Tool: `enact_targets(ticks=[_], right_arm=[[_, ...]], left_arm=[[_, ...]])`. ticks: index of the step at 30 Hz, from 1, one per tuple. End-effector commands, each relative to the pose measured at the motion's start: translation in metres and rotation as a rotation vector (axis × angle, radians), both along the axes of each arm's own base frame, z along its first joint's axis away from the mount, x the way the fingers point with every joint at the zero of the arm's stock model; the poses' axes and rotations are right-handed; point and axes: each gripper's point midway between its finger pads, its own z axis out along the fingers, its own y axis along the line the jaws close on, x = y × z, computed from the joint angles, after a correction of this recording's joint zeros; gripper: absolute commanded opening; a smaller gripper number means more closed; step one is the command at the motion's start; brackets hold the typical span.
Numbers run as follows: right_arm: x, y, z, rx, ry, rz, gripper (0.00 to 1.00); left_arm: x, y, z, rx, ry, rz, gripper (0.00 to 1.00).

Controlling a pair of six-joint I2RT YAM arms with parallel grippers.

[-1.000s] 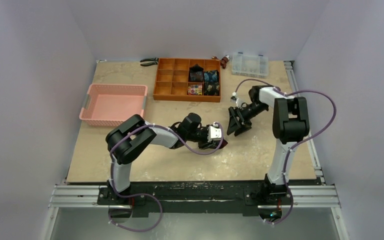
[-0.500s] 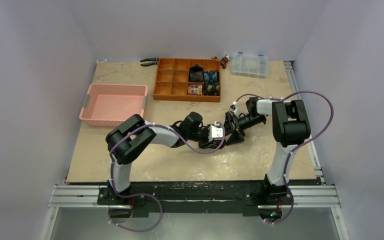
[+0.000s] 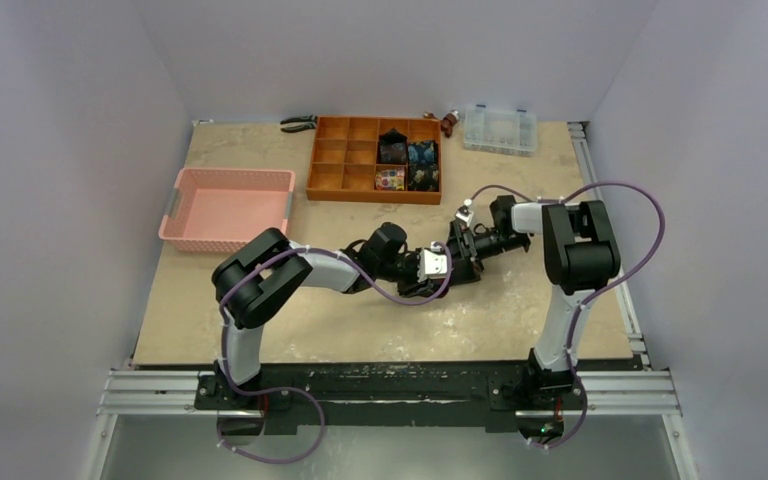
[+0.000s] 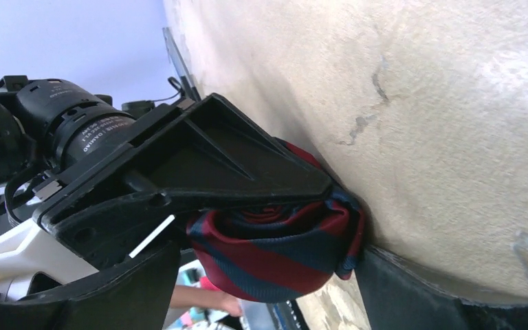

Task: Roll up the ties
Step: Roll the tie at the center of the board, then pick up the tie at the center of the board.

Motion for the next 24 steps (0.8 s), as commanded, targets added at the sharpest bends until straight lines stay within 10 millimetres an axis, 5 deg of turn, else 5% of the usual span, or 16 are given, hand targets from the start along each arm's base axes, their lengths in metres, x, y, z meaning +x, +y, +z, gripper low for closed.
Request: enact_targets(ticks=[1,3,7,11,14,18,24], right_arm=[[0.002,0.001,0.010,0.023,-0.125,0.023,0.98],[0.002,0.001,0.009,0.022,-0.127,0.023,0.92],[0.001,0.000,0.001,0.013,-0.099,0.035,0.56],[-0.003,-0.006,-0.005,-0.014,-0.093,0.047,0.33],[-0.004,-0.007,-0.007,-0.018,-0.089,0.055,0.06],[-0.001,-0.008,-0.007,-0.028,-0.109,0.057,0.00],[0.005,-0.010,-0.006,-0.050,-0.141,0.069,0.00]], left_arm=[[-0.022,0.051,-0.076,0.272,0.126,0.052,0.00],[-0.022,0.051,-0.076,0.270,0.127,0.050,0.00],[-0.022,0.051,-0.076,0.270,0.129,0.053,0.00],[-0.022,0.051,-0.074,0.266,0.128,0.056,0.00],[-0.022,0.049,-0.071,0.246,0.134,0.064,0.00],[-0.020,0.037,-0.047,0.118,0.130,0.060,0.42],[-0.010,0.012,0.002,-0.047,0.085,0.053,0.72]])
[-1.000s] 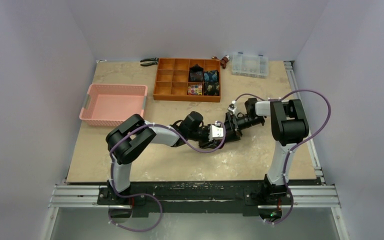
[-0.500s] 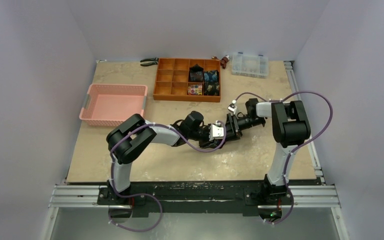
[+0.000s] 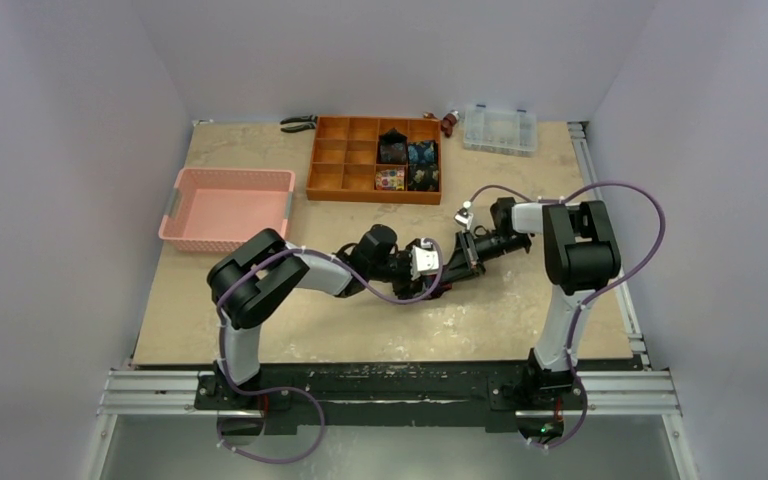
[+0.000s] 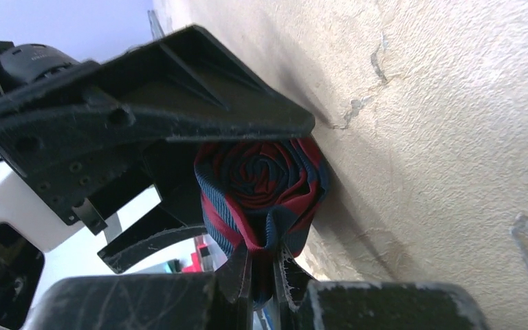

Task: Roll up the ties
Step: Pick up the tie at the center of the board.

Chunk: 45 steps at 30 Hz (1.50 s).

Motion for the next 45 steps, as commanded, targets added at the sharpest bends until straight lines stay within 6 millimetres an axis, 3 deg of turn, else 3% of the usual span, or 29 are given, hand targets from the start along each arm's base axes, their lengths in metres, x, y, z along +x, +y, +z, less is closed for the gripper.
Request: enact_targets(ticks=[1,3,4,6,10,16,18,22,23,24,29,34,40,42,45], right_arm=[[0.011,-0.004,-0.004,-0.042,-0.081,0.034,0.00],[0.013,-0.005,-0.003,-0.044,-0.090,0.034,0.00],[0.014,-0.004,-0.002,-0.042,-0.094,0.036,0.00],[0.017,-0.004,0.001,-0.040,-0.107,0.038,0.00],[0.023,-0.004,0.004,-0.050,-0.130,0.035,0.00],[0.009,0.003,0.021,0.004,-0.133,0.089,0.00],[0.007,0.004,0.026,0.014,-0.138,0.091,0.00],[0.005,0.003,0.029,0.009,-0.137,0.098,0.00],[0.006,0.003,0.029,0.004,-0.140,0.099,0.00],[0.008,0.003,0.030,0.001,-0.146,0.099,0.00],[0.021,0.002,0.038,-0.027,-0.186,0.096,0.00],[0.039,-0.005,0.051,-0.090,-0.266,0.112,0.00],[0.071,-0.021,0.081,-0.199,-0.457,0.186,0.00],[0.084,-0.026,0.094,-0.234,-0.517,0.208,0.00],[0.106,-0.033,0.113,-0.293,-0.604,0.217,0.00]], left_arm=[[-0.009,0.003,0.004,-0.003,0.072,0.000,0.73],[-0.009,-0.003,0.014,-0.030,0.070,-0.018,0.76],[-0.011,-0.006,0.018,-0.042,0.066,-0.035,0.90],[-0.016,-0.010,0.020,-0.056,0.064,-0.073,0.96],[-0.025,-0.012,0.013,-0.050,0.044,-0.139,0.99],[0.001,-0.016,-0.009,0.029,0.049,-0.020,0.98],[0.005,-0.016,-0.013,0.045,0.052,-0.005,0.83],[0.000,-0.015,0.002,0.013,0.031,-0.029,0.25],[-0.002,-0.015,0.009,0.000,0.024,-0.035,0.15],[-0.003,-0.016,0.014,-0.009,0.025,-0.039,0.16],[-0.010,-0.013,0.044,-0.047,0.060,-0.025,0.96],[-0.015,0.013,0.081,-0.110,0.143,0.022,1.00],[0.006,0.075,0.127,-0.147,0.229,0.161,1.00],[0.031,0.094,0.133,-0.110,0.199,0.301,1.00],[0.090,0.127,0.131,0.029,0.162,0.631,1.00]])
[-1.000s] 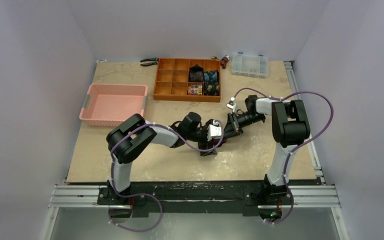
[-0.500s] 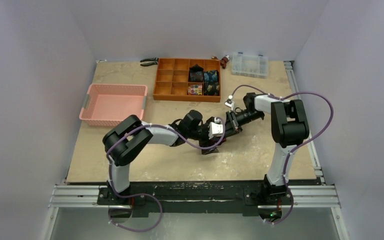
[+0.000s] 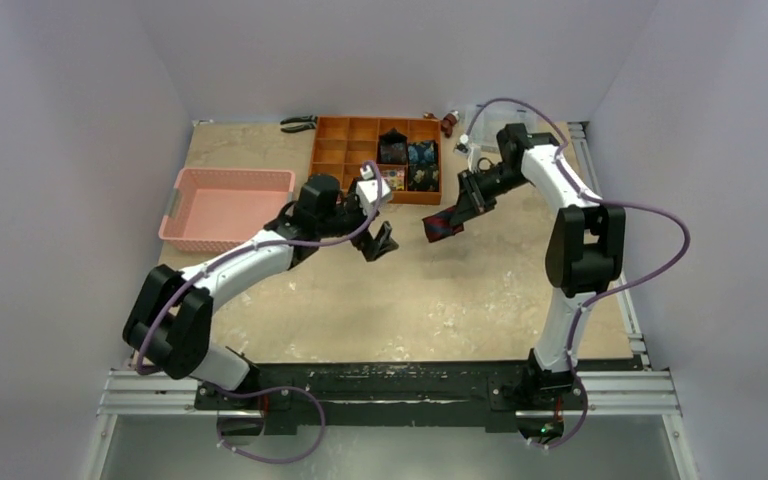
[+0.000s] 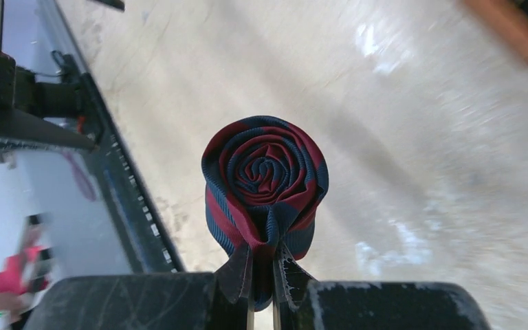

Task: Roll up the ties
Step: Pick up the tie at the center of the board.

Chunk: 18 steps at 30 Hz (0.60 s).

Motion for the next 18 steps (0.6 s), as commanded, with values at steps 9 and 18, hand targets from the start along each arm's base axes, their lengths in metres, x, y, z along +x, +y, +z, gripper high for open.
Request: enact_targets(ticks=[9,18], right_arm=[[0.081,-0.026,0.089,-0.182,-0.389,-0.063,0.00],[0.107,-0.032,0.109,-0.218,-0.461,-0.155,0.00]], left_arm=[[0.165,0.075,0.013,0.211,0.344,0.814,0.96],[0.209,0.083,-0.019,0.243,0.332,0.849,0.25]])
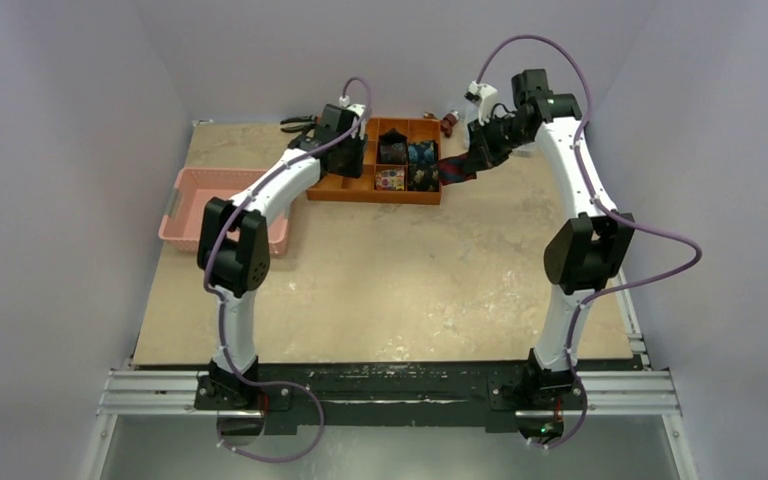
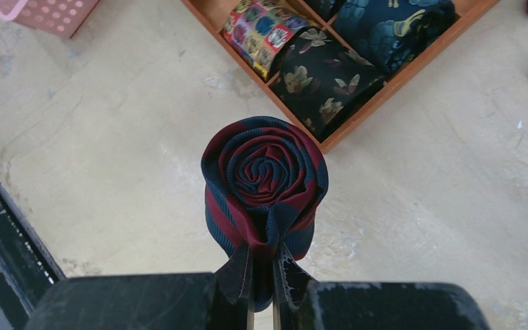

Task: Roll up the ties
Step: Pick up the tie at the center of the board, then pick up the storage box at the center of the board.

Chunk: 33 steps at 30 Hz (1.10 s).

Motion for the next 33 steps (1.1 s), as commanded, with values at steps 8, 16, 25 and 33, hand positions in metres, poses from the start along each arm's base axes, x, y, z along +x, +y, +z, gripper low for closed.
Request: enact_targets(ticks=[8,16,25,33], right_arm=[[0.039,-0.017,0.023,-0.075,-0.137,-0.122,0.00],[0.065,-0.029,0.036,-0.134,-0.229,-0.185,0.00],[0.079,-0.027,0.036,-0.236,-0.331,-0.114,0.00],[0.069,-0.001,0.034,-0.363,-0.423,0.084,0.00]], left_arm=[[0.027,0.002,-0.051,0.085,0.118,0.013,0.13],[0.000,-0.003,-0.090,0.114,0.285,-0.053,0.08],[-0.096,-0.018,-0.102,0.154,0.370,-0.368,0.03],[-0.161,-0.031,-0.099,0.054,0.466,-0.608,0.00]])
